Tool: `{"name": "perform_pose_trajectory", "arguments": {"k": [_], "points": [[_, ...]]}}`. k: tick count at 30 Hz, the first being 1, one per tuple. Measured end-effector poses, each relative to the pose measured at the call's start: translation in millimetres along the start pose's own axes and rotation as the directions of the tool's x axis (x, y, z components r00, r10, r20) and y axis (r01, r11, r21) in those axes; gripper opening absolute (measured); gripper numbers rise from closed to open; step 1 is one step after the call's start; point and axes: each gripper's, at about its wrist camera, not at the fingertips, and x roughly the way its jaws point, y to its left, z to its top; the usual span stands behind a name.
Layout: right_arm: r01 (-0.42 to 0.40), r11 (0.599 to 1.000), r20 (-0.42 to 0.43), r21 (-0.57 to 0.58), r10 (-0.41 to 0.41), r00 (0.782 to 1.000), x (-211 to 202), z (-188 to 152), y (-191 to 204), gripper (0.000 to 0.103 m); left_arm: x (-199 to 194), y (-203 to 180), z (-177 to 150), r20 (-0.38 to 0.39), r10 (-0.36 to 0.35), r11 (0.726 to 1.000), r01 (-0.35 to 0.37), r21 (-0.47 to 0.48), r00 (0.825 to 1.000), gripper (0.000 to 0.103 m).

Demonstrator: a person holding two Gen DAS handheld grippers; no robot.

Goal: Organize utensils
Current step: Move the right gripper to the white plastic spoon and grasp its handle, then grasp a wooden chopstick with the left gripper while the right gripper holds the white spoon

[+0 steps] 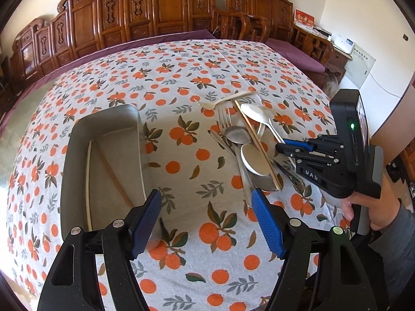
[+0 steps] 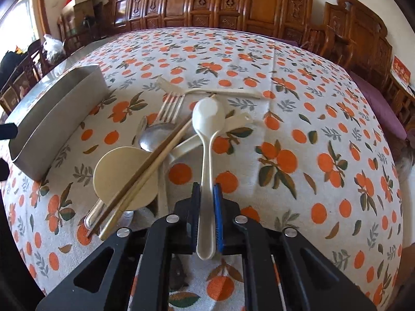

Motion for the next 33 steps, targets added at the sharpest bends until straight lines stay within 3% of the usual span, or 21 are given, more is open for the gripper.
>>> {"name": "perform_pose_trajectory", "arguments": {"k": [13,17,19,26,33], "points": [[-0.096,0.983,0.100,0.159,0.081,0.992,-28,5,-39,0.012,17,-28,18,-0.003,-0.023,0.999,0.023,0.026,1.000,0.068],[-0.093,0.979,0.116,0.179,0.072,0.991,-31,5,-45,0.012,27,-39,27,-0.010,-0.032,0.999,0.033,0.034,0.999,0.068],[-0.091,0.979,0.118,0.184,0.070,0.990,-32,4,-47,0.012,33,-45,31,-0.013,-0.040,0.998,0.040,0.040,0.999,0.064],[-0.095,0.976,0.134,0.194,0.070,0.989,-34,4,-52,0.012,64,-56,45,-0.072,-0.100,0.995,0.102,0.020,0.992,0.029],[-0.098,0.977,0.136,0.191,0.073,0.988,-34,4,-52,0.012,87,-60,48,-0.118,-0.105,0.994,0.106,0.008,0.988,0.017]]}}
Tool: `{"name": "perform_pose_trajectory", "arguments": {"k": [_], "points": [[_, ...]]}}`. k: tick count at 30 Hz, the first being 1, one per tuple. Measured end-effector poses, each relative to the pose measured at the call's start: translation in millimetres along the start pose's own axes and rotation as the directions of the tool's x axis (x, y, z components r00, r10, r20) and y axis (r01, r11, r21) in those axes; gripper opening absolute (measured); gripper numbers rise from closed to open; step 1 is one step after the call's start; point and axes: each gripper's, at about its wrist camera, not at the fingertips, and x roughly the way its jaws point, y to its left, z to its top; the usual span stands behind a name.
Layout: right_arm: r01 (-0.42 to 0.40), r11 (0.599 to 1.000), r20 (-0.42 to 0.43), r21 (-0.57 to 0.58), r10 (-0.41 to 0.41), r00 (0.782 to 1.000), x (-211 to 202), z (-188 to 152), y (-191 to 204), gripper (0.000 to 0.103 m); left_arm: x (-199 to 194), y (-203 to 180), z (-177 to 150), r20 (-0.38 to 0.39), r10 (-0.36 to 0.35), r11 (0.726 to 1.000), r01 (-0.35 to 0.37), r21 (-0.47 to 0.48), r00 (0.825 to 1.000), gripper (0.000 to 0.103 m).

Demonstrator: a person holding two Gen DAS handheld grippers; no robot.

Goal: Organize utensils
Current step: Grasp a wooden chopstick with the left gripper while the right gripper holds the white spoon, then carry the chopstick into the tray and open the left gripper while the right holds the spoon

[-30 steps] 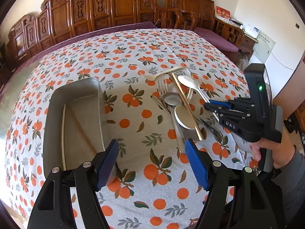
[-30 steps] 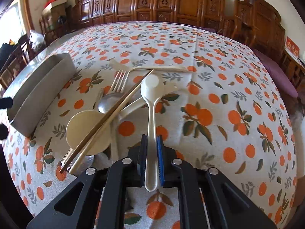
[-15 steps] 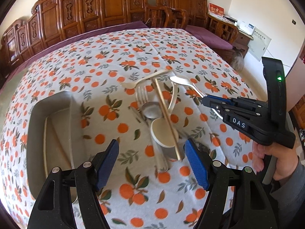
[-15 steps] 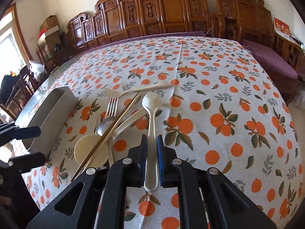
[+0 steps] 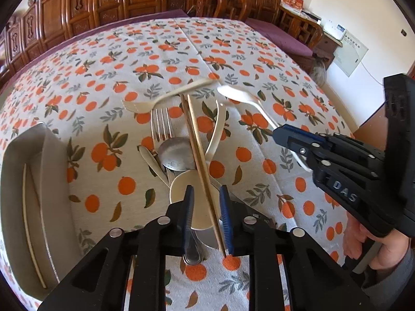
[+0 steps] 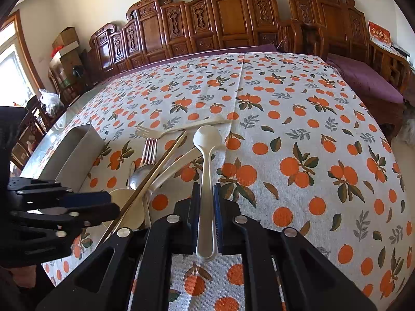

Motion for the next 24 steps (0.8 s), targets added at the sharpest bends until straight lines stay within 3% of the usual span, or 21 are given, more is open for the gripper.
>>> {"name": "perform_pose_trajectory", "arguments": {"k": [11,16,24], "points": [[-0.002,1.000,-0.004,-0.008,0.002,1.000,2,-1,5,0.012,15,7,1,-0.027,-0.019,0.998,0.018,-0.054,0.999,0.013],[-0.002,1.000,-0.005,-0.015,0.002,1.000,2,-1,8,0.012,13,6,0,-0.017,-0.003,0.999,0.002,-0.042,1.000,0.004],[-0.004,1.000,-0.007,-0.025,0.004,1.000,3,-1,12,0.012,-4,5,-1,0.026,0.017,1.000,-0.016,-0.027,1.000,0.004]]}}
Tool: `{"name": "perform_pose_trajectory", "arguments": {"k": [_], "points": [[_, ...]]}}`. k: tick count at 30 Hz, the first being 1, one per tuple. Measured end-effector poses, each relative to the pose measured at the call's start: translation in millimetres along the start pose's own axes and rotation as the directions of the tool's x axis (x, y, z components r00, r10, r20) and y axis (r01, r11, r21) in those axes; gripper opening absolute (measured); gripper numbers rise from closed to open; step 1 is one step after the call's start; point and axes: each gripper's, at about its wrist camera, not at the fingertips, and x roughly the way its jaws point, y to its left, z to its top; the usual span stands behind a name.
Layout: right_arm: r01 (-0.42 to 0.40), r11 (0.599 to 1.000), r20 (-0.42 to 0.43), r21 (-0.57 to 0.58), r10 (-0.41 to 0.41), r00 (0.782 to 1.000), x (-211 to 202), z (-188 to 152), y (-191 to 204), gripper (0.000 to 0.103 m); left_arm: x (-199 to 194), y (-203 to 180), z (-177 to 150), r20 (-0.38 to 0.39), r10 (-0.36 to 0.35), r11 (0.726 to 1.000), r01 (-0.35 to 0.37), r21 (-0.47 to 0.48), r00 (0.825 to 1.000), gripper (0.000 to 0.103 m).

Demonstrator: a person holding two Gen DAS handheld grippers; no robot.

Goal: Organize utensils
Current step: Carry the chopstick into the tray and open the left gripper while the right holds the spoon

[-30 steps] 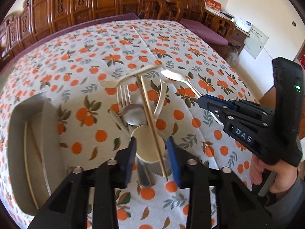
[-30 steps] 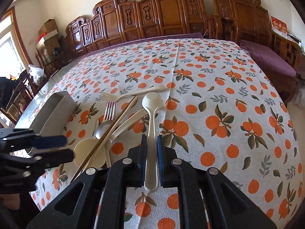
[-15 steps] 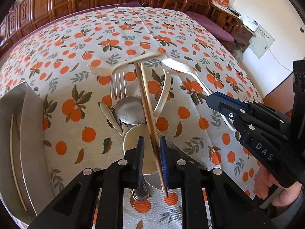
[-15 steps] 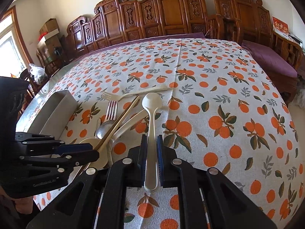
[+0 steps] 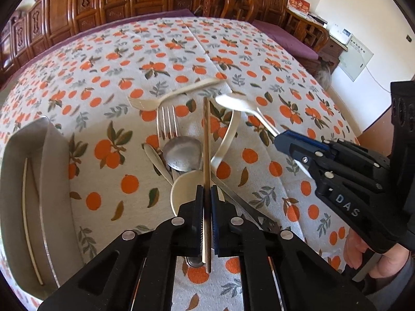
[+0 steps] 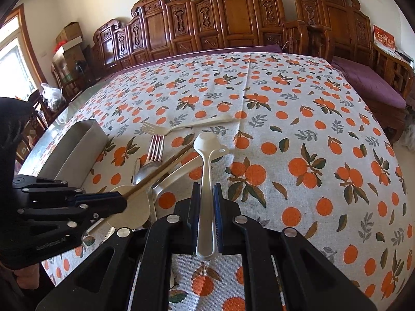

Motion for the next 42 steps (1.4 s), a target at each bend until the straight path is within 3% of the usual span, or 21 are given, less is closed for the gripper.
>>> {"name": "perform_pose_trajectory", "arguments": {"k": [13,26,34,42], "points": [[0.008,1.000,-0.008,-0.018,-0.008,1.000,2,-1,4,0.012,0,9,-4,-0.052,0.014,1.000,-0.013,0.018,0.999,0.004],[0.007,0.999,-0.013,-0.033,-0.007,1.000,4,-2,7,0.012,-22,26,-16,-0.021,-0.044,0.999,0.043,-0.026,0.999,0.004],[0.005,0.999,-0.017,-0.041,-0.006,1.000,6,-2,9,0.012,-51,40,-35,0.070,0.052,0.998,-0.050,-0.025,0.996,0.004],[0.005,0.999,-0.021,-0.047,-0.006,1.000,7,-3,11,0.012,-48,45,-37,0.071,0.087,0.996,-0.087,-0.010,0.994,0.004]]}}
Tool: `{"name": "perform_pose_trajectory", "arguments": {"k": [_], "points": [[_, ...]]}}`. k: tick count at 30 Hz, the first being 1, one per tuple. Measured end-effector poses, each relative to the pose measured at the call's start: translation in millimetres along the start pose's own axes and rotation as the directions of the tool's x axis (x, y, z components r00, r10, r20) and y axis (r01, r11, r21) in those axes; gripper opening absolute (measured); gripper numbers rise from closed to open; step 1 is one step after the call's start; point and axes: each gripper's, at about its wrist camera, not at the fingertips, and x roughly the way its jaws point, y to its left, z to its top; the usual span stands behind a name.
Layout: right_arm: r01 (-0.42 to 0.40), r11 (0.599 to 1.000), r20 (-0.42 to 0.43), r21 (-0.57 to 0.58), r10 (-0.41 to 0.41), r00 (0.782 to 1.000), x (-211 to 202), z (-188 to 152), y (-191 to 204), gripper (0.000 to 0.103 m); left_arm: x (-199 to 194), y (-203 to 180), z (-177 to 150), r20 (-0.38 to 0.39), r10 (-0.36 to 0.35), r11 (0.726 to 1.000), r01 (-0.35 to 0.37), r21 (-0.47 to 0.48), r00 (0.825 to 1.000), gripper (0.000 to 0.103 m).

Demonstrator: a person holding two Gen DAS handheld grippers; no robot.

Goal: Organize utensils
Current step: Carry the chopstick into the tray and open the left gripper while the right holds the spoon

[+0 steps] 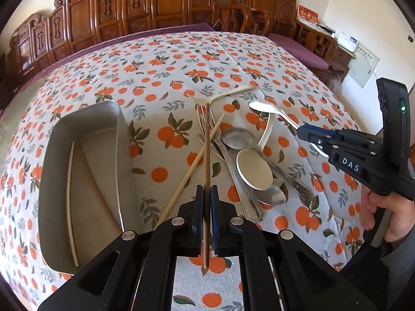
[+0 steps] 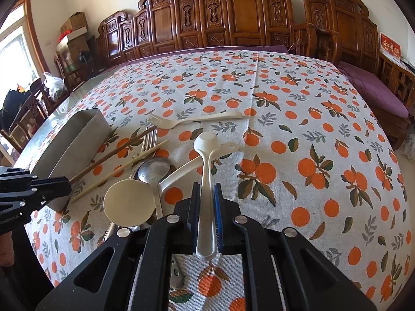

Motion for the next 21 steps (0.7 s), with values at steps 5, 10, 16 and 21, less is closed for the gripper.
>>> {"name": "perform_pose_trajectory", "arguments": {"k": [5,10,16,21], "points": [[-0.012,1.000,0.016,0.003,0.012,1.000,-5,2,3,0.012,-15,7,1,0.030,0.008,1.000,-0.008,-0.003,1.000,0.004],[-0.028,1.000,0.036,-0.003,0.028,0.999,-11,3,11,0.012,-34,17,-2,0.063,0.012,1.000,-0.011,-0.015,0.998,0.004],[-0.038,0.999,0.053,-0.024,0.040,0.998,-18,5,28,0.012,-61,29,-3,0.117,0.016,1.000,-0.013,-0.027,0.993,0.004],[-0.054,0.998,0.073,-0.041,0.057,0.996,-26,6,43,0.012,-83,43,-2,0.167,0.033,0.999,-0.027,-0.041,0.985,0.004]]}}
